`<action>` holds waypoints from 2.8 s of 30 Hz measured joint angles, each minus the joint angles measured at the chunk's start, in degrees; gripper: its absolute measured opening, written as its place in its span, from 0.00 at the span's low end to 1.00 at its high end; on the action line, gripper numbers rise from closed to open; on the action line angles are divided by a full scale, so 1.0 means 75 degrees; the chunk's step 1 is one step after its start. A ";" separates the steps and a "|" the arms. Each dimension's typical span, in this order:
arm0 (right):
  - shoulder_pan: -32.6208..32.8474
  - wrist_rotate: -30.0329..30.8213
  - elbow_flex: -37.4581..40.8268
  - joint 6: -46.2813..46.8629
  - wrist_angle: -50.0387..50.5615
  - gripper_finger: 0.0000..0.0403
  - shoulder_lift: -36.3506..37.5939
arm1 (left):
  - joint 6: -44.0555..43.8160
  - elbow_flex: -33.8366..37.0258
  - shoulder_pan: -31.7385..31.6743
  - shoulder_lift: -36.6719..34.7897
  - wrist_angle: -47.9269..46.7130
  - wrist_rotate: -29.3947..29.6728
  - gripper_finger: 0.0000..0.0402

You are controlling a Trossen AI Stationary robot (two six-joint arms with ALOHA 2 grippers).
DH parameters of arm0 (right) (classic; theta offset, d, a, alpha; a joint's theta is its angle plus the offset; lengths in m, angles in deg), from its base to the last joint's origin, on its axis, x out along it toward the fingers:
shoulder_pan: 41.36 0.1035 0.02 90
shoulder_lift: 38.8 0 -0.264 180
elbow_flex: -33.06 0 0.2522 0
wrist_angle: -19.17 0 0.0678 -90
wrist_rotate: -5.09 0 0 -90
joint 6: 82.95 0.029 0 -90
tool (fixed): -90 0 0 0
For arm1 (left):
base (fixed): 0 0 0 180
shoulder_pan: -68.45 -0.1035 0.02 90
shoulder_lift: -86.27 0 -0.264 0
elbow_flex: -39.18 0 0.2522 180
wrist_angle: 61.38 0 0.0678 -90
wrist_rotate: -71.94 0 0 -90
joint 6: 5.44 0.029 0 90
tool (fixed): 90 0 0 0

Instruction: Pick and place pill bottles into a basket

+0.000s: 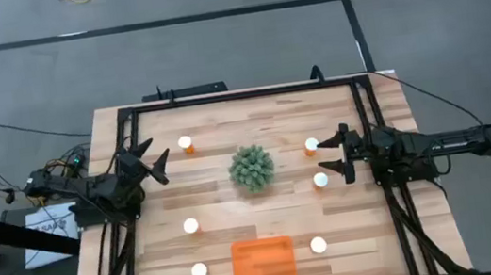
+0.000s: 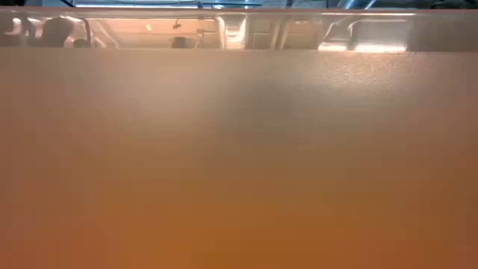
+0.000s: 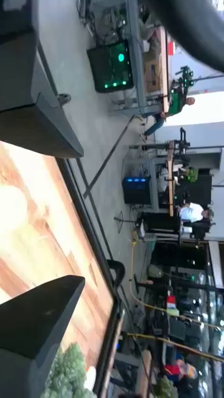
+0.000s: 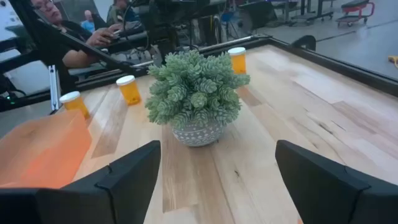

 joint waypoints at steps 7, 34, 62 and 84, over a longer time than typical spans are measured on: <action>0.0000 0.0000 -0.0002 0.0000 0.0000 0.77 0.0000 | 0.0019 0.0000 0.0000 0.0000 -0.0024 -0.0090 0.78; -0.0001 0.0000 0.0000 -0.0001 0.0000 0.77 0.0000 | -0.1469 -0.1537 -0.2112 0.4462 -0.0534 -0.2253 0.78; 0.0001 0.0000 0.0000 -0.0003 0.0000 0.77 0.0000 | -0.2297 -0.5776 -0.5984 0.9360 -0.5543 -0.6794 0.97; -0.0001 0.0000 -0.0002 0.0000 -0.0002 0.77 0.0000 | -0.1302 -0.5861 -0.6411 1.1396 -0.4384 -0.7480 0.97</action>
